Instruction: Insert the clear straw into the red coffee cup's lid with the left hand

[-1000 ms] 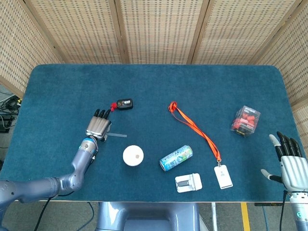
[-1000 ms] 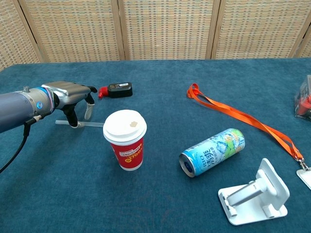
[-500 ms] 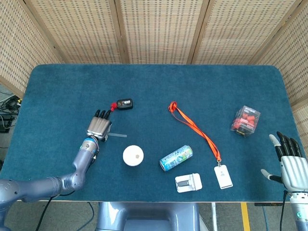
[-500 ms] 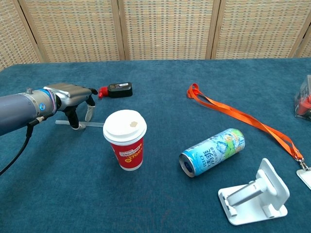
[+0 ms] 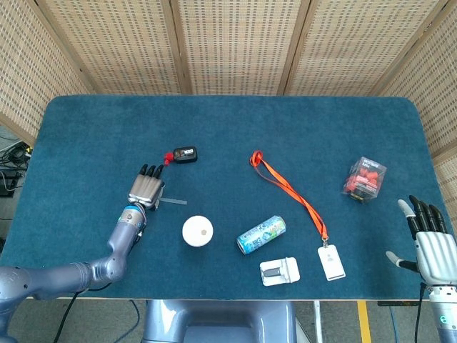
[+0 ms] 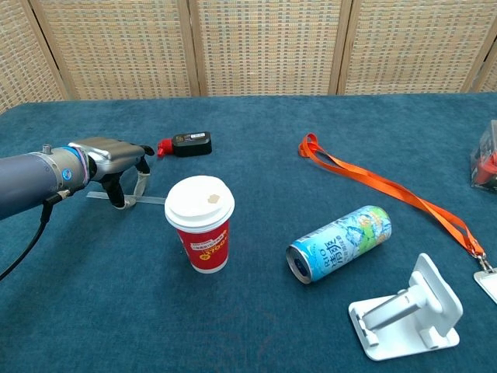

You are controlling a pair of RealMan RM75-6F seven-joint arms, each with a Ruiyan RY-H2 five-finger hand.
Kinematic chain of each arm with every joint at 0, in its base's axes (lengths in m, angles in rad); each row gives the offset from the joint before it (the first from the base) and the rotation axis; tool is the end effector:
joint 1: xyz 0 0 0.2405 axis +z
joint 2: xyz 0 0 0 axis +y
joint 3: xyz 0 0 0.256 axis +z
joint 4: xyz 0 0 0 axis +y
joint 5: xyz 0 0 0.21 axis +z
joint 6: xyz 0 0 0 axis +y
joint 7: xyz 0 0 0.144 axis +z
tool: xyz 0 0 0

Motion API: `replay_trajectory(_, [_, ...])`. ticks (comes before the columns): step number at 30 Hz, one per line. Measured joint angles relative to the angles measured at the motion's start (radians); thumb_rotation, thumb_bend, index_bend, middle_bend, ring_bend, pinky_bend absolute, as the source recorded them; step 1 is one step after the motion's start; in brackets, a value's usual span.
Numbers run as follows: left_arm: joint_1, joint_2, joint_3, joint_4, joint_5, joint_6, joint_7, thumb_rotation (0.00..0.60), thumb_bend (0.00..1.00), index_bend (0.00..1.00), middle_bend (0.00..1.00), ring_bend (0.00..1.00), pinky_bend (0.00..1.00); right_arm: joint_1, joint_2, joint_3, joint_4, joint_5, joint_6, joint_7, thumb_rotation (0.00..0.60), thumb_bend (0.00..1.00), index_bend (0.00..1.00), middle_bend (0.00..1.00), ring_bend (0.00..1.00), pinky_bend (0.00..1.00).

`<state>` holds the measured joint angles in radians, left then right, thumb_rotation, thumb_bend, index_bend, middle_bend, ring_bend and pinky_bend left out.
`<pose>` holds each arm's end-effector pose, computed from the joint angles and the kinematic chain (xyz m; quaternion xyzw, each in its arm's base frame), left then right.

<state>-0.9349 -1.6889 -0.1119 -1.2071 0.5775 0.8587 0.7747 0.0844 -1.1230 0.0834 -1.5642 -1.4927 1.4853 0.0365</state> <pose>-0.1779 0.3879 -0.0543 -0.7686 -0.3535 -0.1688 0.5058 -0.3181 -0.1885 0.1680 0.5842 -0.3776 0.3978 0.5982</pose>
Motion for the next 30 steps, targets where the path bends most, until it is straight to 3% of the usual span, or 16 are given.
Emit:
replay_trajectory(7, [0.005, 0.009, -0.004, -0.014, 0.016, 0.011, -0.018, 0.600, 0.42, 0.58, 0.00, 0.00, 0.00, -0.001, 0.000, 0.002, 0.000, 0.000, 0.004, 0.002, 0.600, 0.06, 0.09, 0.00, 0.00, 0.00])
replay_trajectory(13, [0.025, 0.084, -0.052, -0.108, 0.083, 0.056, -0.116, 0.600, 0.42, 0.59, 0.00, 0.00, 0.00, -0.002, 0.001, 0.003, 0.001, 0.002, 0.005, 0.004, 0.600, 0.06, 0.09, 0.00, 0.00, 0.00])
replay_trajectory(22, [0.111, 0.254, -0.134, -0.344, 0.233, 0.097, -0.408, 0.600, 0.42, 0.60, 0.00, 0.00, 0.00, -0.002, 0.000, 0.002, -0.001, -0.001, 0.007, -0.002, 0.600, 0.06, 0.10, 0.00, 0.00, 0.00])
replay_trajectory(30, [0.214, 0.361, -0.187, -0.551, 0.386, 0.087, -0.791, 0.600, 0.42, 0.63, 0.00, 0.00, 0.00, -0.001, -0.002, 0.000, -0.008, -0.002, 0.005, -0.019, 0.600, 0.06, 0.10, 0.00, 0.00, 0.00])
